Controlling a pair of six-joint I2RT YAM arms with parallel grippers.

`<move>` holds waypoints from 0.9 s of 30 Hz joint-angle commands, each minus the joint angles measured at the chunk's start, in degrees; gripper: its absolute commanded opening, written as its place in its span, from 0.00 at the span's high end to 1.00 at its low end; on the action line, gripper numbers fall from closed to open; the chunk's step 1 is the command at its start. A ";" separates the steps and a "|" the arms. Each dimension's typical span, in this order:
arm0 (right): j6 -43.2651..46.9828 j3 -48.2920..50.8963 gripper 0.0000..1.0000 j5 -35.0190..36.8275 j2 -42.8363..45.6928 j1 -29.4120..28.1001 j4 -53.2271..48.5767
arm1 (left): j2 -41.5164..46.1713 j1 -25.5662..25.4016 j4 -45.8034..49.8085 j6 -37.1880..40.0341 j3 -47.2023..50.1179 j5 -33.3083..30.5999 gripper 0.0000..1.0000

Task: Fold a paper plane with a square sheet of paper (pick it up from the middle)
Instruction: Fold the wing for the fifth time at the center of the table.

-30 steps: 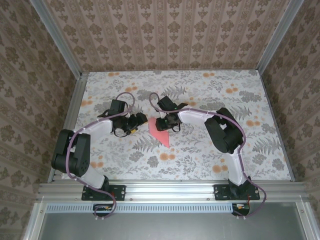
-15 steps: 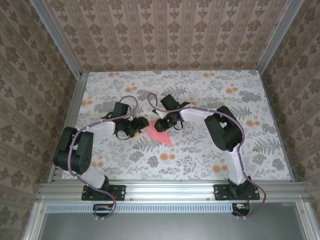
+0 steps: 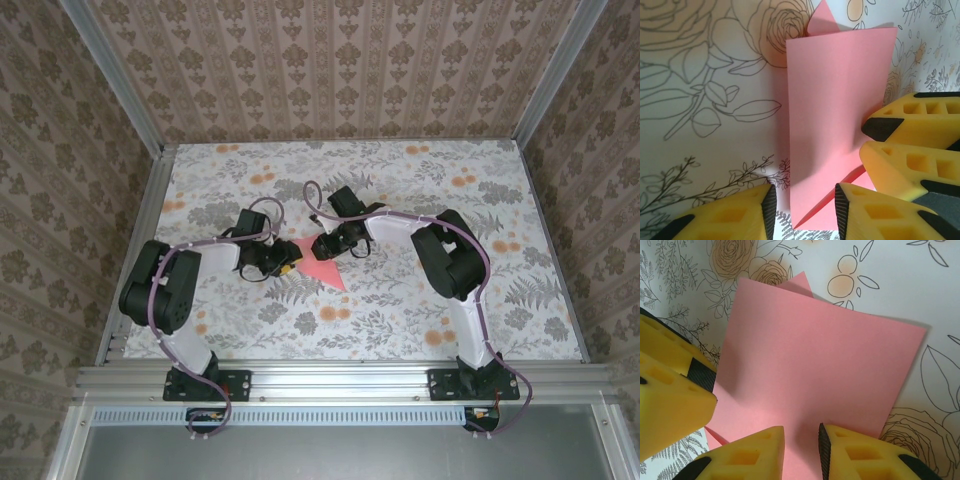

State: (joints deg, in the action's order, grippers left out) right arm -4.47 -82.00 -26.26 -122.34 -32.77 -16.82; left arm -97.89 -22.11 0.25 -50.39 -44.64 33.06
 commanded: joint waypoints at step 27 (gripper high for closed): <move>-1.87 15.03 0.49 6.85 14.55 0.96 19.52 | 1.19 -2.41 -2.14 -6.50 -0.89 -3.10 1.00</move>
State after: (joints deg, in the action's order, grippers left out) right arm -6.11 -70.87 -23.66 -112.66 -32.01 -5.41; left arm -98.63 -23.75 -5.26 -55.55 -44.62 31.70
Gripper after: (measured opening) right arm 0.504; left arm 0.051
